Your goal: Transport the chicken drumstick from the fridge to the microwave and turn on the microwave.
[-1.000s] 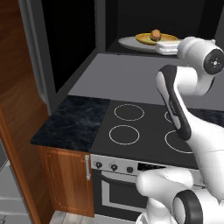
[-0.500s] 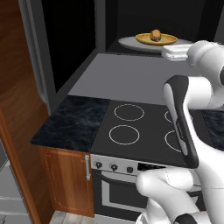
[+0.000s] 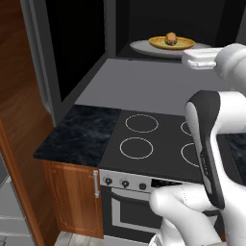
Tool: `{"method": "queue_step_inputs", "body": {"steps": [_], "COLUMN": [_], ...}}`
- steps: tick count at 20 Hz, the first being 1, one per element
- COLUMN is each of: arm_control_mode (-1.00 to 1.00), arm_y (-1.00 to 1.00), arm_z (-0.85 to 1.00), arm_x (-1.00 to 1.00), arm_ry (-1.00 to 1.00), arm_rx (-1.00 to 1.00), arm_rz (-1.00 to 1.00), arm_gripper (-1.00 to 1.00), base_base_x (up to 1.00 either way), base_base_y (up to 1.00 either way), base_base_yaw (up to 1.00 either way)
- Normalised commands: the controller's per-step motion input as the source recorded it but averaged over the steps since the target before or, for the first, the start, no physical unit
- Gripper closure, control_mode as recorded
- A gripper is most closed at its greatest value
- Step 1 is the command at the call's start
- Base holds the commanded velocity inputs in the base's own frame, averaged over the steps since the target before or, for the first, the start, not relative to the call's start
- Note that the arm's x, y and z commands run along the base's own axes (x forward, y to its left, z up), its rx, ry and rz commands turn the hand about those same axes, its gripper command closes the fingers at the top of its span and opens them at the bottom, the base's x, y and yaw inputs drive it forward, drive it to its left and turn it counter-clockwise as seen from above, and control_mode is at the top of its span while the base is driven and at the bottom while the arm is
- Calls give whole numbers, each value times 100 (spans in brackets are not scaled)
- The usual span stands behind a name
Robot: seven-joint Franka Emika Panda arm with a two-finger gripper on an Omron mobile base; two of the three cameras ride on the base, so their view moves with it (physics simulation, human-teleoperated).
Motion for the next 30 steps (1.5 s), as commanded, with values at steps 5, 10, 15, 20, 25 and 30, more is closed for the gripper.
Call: {"method": "queue_step_inputs", "body": {"steps": [5,10,15,20,25,30], "arm_control_mode": [-100,-100,-100,-100,-100,-100], "arm_y": [29,21,21,23,20,26], "arm_z": [22,10,3,0,1,0], "arm_x": [-47,-54,-49,-49,-54,-53], "arm_ry": [8,3,1,0,0,0], "arm_rx": [-1,0,0,0,-1,-3], "arm_rz": [0,0,0,0,0,0], "arm_gripper": [-100,-100,-100,-100,-100,-100], "base_base_x": [0,0,0,0,0,0], "base_base_y": [0,0,0,0,0,0], "base_base_yaw": [0,0,0,0,0,0]}}
